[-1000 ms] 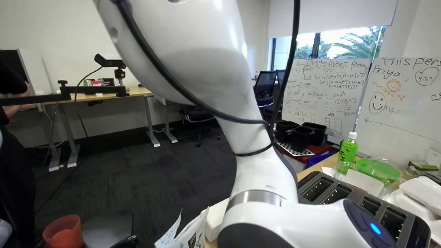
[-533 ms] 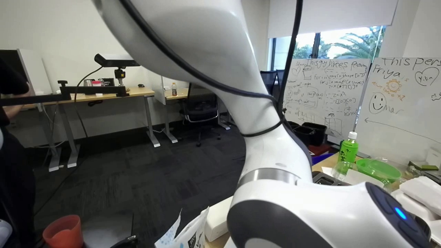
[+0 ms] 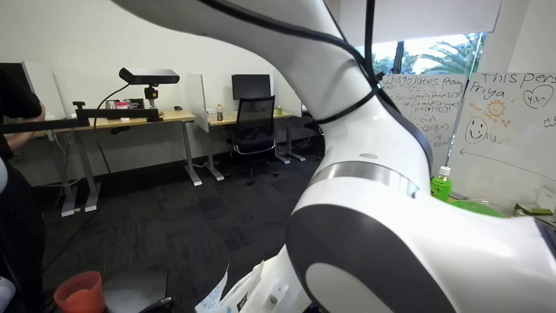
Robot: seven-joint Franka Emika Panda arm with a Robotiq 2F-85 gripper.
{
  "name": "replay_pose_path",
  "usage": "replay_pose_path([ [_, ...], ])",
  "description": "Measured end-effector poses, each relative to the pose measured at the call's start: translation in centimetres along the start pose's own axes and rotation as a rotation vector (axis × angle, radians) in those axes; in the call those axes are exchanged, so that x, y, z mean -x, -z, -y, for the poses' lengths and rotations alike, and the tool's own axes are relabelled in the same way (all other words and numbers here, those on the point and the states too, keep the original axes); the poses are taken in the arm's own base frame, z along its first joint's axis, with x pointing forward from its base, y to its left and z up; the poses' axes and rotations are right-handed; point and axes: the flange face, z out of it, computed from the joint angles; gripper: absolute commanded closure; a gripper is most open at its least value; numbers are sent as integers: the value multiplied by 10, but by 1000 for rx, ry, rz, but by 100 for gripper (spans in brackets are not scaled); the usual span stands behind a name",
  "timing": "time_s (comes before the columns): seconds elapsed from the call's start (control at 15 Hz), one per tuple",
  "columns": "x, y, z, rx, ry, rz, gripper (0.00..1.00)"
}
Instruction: Pour the contents of the bowl into the wine glass
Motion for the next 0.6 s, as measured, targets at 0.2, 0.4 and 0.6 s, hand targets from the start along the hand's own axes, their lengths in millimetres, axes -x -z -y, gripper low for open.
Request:
replay_pose_path([
  [0.2, 2, 0, -1, -7, 8, 12, 0],
  [0.4, 2, 0, -2, -7, 9, 13, 0],
  [0.6, 2, 0, -2, -7, 9, 13, 0],
])
